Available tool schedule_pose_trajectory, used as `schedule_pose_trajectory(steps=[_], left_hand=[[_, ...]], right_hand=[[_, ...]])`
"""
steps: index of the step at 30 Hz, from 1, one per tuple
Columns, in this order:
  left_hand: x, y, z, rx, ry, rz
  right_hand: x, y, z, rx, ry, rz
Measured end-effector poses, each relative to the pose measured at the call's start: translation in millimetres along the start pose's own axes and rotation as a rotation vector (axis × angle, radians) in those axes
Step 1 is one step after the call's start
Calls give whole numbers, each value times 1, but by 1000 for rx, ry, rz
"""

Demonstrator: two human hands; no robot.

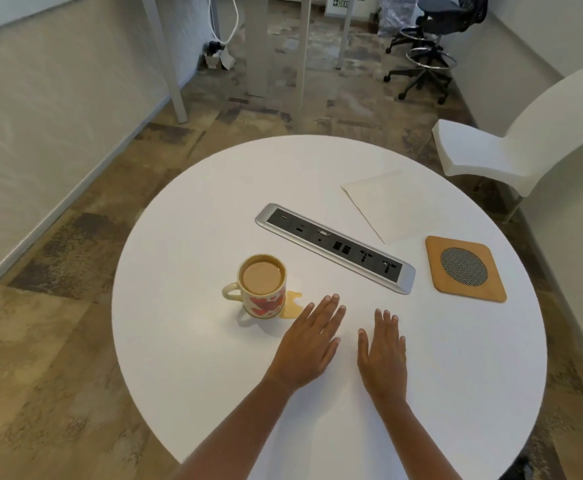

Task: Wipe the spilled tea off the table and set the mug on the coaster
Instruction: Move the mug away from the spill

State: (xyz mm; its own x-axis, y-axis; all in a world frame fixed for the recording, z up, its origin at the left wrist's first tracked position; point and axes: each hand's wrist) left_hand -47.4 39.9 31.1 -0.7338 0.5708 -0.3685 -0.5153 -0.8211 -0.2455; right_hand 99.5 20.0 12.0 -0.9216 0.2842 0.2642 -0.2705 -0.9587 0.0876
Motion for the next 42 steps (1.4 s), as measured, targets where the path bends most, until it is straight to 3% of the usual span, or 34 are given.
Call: schedule_pose_trajectory(steps=[4,11,17,22,42], left_hand=[[24,1,29,-120,46,-114],[91,11,73,-221,10,-97],[137,26,86,-120,4,22],[154,32,86,-70,-50,50],[185,23,78,45,-93,-224]], right_hand=[[39,-9,10,0,-75,43],[108,-24,32,68,-139,290],[151,-40,48,244,55,481],[167,-51,46,292,265,557],[179,-73,51,320,397,625]])
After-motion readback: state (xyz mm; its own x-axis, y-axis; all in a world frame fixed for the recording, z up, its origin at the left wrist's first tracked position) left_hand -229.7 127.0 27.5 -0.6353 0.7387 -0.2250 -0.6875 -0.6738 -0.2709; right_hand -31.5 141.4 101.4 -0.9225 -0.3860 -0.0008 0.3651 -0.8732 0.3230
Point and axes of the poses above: each hand's wrist, its own y-axis away from the middle knuckle, its own z-axis out of the back of the hand, x = y × z, and after that the axes turned 10 degrees about y, right-handed
